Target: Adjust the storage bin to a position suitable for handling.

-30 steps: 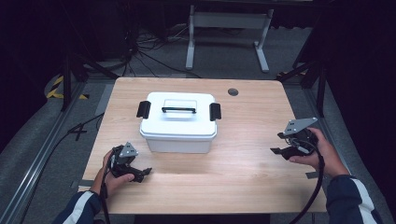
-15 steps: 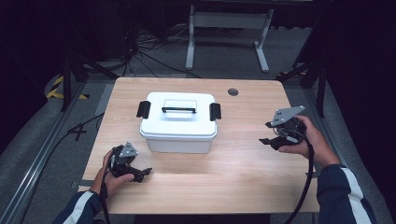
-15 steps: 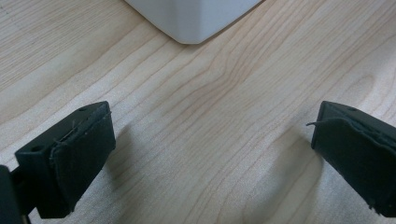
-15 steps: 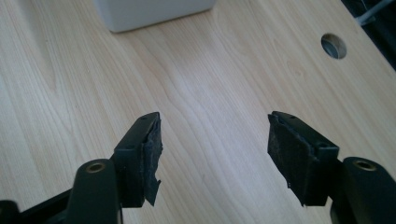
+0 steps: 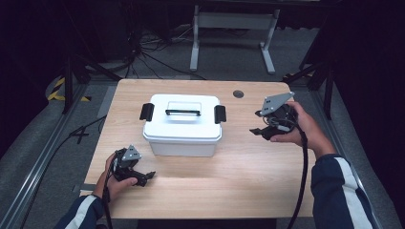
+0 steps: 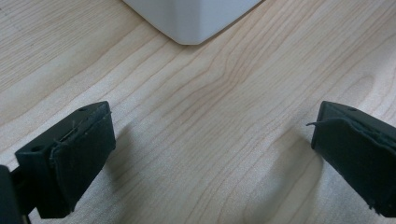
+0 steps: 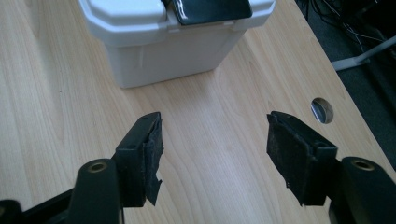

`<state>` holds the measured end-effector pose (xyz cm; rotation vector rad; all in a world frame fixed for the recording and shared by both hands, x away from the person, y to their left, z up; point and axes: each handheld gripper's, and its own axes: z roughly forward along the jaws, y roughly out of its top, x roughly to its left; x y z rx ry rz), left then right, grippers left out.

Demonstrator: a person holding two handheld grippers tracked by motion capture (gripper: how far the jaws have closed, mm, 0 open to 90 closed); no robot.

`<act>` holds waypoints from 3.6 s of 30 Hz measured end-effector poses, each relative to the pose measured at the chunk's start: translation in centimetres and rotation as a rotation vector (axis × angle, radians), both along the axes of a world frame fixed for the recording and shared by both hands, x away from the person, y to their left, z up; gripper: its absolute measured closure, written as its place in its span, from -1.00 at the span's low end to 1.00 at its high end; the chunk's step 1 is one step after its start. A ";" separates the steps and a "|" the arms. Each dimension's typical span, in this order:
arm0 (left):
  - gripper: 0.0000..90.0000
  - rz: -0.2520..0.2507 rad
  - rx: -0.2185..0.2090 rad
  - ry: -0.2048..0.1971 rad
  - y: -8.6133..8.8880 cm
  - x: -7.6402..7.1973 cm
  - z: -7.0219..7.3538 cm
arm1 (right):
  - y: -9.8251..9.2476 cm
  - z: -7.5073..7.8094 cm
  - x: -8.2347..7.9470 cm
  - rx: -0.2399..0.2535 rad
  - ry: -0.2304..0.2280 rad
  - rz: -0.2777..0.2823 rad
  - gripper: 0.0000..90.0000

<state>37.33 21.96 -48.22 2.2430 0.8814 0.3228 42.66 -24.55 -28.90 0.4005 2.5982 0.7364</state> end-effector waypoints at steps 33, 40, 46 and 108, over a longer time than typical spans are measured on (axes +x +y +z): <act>-1.00 -0.002 0.001 -0.001 0.0 0.0 0.0 | 9.7 2.3 3.4 -0.088 0.005 0.150 -0.13; -0.99 -0.001 0.001 -0.001 0.0 0.0 0.0 | 12.0 2.5 3.6 -0.106 -0.001 0.186 -0.13; -0.99 0.001 0.002 -0.002 0.0 0.0 0.0 | 13.7 2.4 3.8 -0.128 0.007 0.210 -0.12; -0.99 0.029 0.005 -0.003 0.1 -0.4 0.0 | 19.5 3.2 4.7 -0.197 -0.094 0.308 0.88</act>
